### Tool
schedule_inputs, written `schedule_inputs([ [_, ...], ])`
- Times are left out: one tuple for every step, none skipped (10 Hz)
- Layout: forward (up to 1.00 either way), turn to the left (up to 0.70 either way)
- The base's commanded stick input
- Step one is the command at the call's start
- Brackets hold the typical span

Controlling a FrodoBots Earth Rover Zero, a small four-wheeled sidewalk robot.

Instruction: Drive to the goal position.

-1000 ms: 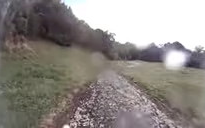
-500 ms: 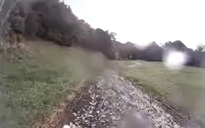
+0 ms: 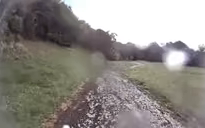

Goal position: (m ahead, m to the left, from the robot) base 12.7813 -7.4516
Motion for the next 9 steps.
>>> schedule_inputs([
  [0.70,-0.35],
  [0.70,-0.26],
  [0.70,-0.03],
  [0.70,0.00],
  [0.70,0.00],
  [0.70,0.00],
  [0.70,0.00],
  [0.70,0.00],
  [0.70,0.00],
])
